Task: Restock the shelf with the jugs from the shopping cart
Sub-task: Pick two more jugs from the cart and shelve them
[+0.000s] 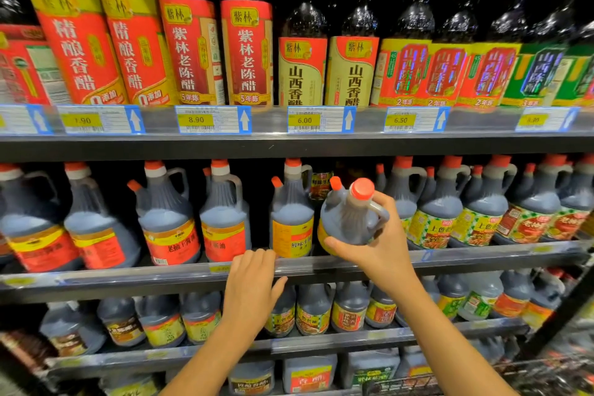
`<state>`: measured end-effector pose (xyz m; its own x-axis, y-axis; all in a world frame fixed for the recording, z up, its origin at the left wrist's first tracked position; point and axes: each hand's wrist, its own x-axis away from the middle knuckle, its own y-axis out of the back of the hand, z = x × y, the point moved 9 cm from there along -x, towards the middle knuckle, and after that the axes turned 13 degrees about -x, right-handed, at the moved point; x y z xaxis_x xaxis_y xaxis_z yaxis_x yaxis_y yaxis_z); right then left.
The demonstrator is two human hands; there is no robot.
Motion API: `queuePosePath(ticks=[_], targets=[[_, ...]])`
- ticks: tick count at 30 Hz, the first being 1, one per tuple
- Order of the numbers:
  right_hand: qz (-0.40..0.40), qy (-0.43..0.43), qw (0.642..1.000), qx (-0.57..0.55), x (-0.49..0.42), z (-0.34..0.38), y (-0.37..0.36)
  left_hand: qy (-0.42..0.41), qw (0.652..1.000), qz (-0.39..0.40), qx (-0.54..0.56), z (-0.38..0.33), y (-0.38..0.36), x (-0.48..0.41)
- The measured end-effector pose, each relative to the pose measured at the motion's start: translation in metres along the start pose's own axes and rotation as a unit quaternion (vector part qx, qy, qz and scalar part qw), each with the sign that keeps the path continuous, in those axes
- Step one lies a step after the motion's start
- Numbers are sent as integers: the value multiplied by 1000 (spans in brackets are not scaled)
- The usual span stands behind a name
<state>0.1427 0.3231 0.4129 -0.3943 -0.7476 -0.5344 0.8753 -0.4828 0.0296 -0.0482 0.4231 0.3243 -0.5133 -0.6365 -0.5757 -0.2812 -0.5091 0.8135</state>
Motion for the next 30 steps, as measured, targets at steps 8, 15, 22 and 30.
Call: queuePosePath(ticks=[8, 15, 22, 30], targets=[[-73, -61, 995, 7, -15, -33, -2, -3, 1000, -4, 18, 3, -6, 2], [-75, -130, 986, 72, -28, -64, 0, 1, 999, 6, 40, 5, -8, 2], [-68, -160, 982, 68, -33, -71, 1, 7, 999, 7, 44, 6, -8, 3], [-47, -200, 974, 90, -9, -67, -2, 8, 998, 11, 62, 4, 2, 5]])
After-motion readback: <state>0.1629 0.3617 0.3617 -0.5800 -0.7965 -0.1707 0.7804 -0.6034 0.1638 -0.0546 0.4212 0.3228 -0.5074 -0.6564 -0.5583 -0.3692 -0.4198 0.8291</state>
